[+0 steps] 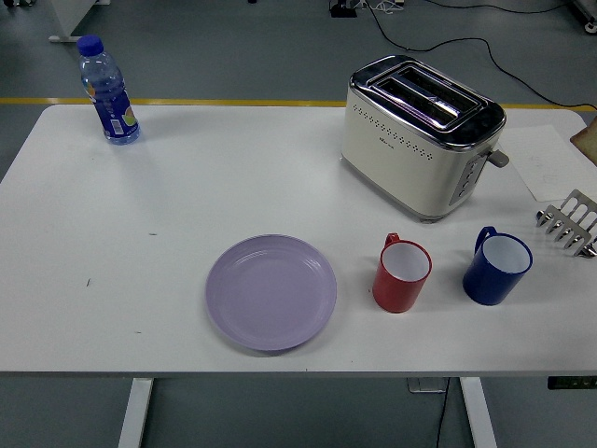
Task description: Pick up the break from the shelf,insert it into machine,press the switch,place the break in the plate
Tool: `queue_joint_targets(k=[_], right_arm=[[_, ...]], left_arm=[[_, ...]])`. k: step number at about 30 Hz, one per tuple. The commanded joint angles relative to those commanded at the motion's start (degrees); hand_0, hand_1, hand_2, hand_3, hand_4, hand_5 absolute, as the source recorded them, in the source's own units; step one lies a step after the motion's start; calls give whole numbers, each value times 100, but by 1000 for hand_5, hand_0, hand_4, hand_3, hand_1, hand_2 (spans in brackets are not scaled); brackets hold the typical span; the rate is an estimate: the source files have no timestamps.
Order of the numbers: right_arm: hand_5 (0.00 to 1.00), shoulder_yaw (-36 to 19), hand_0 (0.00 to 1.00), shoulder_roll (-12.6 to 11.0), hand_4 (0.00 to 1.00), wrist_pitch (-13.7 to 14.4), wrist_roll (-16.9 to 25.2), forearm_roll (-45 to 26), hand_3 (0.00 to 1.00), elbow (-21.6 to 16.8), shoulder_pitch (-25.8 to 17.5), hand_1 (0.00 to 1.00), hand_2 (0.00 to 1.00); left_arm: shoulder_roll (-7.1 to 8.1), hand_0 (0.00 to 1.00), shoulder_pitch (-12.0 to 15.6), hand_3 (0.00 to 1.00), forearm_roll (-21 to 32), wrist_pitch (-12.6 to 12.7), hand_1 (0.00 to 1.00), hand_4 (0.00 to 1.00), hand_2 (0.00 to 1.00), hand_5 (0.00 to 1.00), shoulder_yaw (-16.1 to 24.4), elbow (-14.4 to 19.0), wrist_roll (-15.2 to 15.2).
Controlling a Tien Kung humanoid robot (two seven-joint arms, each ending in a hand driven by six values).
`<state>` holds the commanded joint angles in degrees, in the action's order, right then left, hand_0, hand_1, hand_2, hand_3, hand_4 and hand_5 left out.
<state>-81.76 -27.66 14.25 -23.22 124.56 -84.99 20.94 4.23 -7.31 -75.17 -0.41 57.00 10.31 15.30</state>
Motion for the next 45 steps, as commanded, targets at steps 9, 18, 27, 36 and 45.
queue_joint_targets(k=[9, 18, 27, 36, 45], right_arm=[[2, -85, 185, 68, 393, 708, 186, -1213, 456, -580, 279, 256, 374], [2, 153, 164, 454, 367, 1447, 609, -2426, 447, -377, 956, 238, 364], [2, 428, 161, 678, 348, 1489, 713, -3174, 446, 84, 1719, 230, 364], [2, 1409, 162, 830, 333, 1501, 776, -3198, 446, 979, 2615, 232, 364], [2, 2087, 157, 1211, 322, 1410, 829, -2859, 443, 1957, 3258, 230, 360]], left_arm=[[13, 673, -21, 553, 22, -9, 689, 285, 677, 879, -21, 0, -2], [15, 673, -56, 553, 94, -13, 689, 287, 677, 879, -63, 0, -5], [18, 673, -88, 553, 143, -14, 688, 288, 677, 878, -81, 0, -9], [22, 673, -102, 553, 247, -11, 689, 288, 676, 878, -138, 0, -7], [27, 673, -122, 553, 269, -18, 689, 287, 676, 876, -164, 0, 1]])
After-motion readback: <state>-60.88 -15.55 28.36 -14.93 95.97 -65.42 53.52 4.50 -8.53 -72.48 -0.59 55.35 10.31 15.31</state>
